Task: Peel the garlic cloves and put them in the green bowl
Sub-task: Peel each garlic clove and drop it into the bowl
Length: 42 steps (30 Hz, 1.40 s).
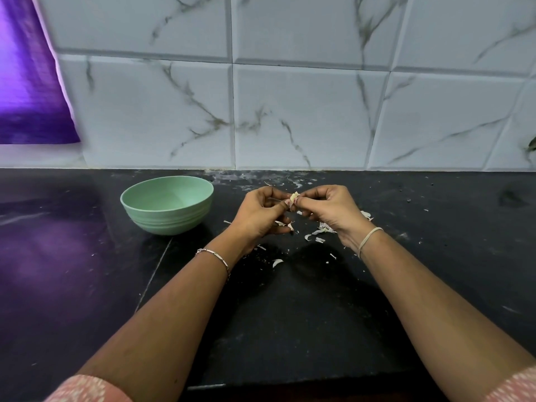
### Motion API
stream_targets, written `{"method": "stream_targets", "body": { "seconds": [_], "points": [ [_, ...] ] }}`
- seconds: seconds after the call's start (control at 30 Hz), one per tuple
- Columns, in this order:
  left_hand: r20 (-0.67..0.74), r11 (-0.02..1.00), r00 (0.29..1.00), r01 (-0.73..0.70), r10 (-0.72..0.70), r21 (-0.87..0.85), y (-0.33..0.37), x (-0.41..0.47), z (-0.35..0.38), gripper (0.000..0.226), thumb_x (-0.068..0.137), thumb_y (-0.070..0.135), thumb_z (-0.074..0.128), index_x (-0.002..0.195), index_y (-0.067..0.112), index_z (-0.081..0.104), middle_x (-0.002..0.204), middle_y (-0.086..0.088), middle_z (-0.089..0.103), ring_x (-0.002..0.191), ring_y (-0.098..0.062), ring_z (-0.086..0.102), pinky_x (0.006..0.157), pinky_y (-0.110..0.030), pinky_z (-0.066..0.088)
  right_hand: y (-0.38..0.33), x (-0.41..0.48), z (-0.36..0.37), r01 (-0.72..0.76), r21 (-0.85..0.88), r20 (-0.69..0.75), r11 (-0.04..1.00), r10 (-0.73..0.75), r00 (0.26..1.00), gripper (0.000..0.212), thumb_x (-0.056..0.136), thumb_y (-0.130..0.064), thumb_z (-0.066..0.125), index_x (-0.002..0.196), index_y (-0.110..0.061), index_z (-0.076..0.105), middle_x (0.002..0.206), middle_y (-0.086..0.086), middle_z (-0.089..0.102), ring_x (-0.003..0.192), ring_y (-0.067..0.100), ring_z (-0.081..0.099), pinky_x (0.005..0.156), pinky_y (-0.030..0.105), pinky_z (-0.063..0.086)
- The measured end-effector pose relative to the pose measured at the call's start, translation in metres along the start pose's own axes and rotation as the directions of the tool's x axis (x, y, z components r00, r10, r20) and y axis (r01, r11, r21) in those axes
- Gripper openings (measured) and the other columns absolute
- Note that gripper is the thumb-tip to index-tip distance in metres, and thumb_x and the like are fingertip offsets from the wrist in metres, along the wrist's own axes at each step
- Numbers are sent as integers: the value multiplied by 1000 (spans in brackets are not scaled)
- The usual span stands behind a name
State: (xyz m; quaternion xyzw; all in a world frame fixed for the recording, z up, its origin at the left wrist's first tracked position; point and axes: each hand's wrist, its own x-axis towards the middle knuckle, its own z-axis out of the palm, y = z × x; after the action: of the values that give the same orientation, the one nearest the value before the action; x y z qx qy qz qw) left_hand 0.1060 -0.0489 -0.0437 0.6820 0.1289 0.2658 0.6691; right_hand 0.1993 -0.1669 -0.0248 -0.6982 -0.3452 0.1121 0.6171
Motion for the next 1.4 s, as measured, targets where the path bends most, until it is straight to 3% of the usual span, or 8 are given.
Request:
{"method": "stream_targets", "body": {
  "seconds": [0.2, 0.53, 0.73, 0.9, 1.03, 1.4],
  "points": [
    [1, 993, 1000, -25, 25, 112, -3, 1, 0, 14, 91, 4, 65, 104, 1, 66, 93, -19, 66, 64, -13, 62, 53, -24, 55, 0, -1, 2, 4, -14, -33, 1000, -4, 999, 15, 77, -5, 76, 66, -12, 69, 60, 2, 64, 53, 8, 55, 50, 15, 44],
    [2, 997, 999, -39, 39, 68, -3, 3, -2, 10, 91, 3, 64, 90, 11, 70, 83, -10, 66, 58, -8, 58, 58, -27, 58, -1, 0, 2, 4, -7, -46, 1000, -4, 999, 12, 77, -5, 75, 68, -11, 70, 62, 3, 66, 54, 7, 56, 50, 15, 45],
    [-8, 995, 999, -51, 51, 90, -5, 4, 0, 10, 91, 4, 65, 94, 12, 72, 83, -9, 67, 60, -9, 58, 59, -27, 56, 1, 2, -1, -31, 7, -35, 1000, 31, 999, 7, 80, -9, 76, 74, -7, 72, 69, 9, 67, 58, 9, 59, 53, 15, 47],
    [-22, 991, 998, -62, 65, 117, -6, 4, 1, 12, 90, 4, 66, 99, 8, 72, 84, -7, 69, 60, -6, 61, 68, -34, 60, 1, 2, 0, -21, 17, -54, 1000, 22, 998, 7, 78, -5, 76, 73, -6, 72, 64, 6, 66, 53, 6, 57, 52, 15, 46],
    [-38, 991, 997, -62, 67, 120, -6, 6, 0, 16, 89, 4, 67, 104, 2, 72, 80, -5, 68, 59, -5, 60, 65, -32, 59, 0, 1, 0, -23, 46, -53, 999, 26, 998, 9, 79, -3, 74, 71, -7, 71, 63, 6, 66, 51, 5, 57, 51, 14, 46],
    [-32, 991, 998, -57, 61, 120, -6, 5, 1, 12, 88, 5, 69, 99, 7, 73, 85, -11, 70, 68, -13, 62, 65, -30, 58, 1, 1, 3, -10, 49, -60, 999, 13, 998, 16, 77, -1, 74, 64, -6, 68, 53, 2, 63, 47, 4, 55, 49, 14, 45]
  ]
}}
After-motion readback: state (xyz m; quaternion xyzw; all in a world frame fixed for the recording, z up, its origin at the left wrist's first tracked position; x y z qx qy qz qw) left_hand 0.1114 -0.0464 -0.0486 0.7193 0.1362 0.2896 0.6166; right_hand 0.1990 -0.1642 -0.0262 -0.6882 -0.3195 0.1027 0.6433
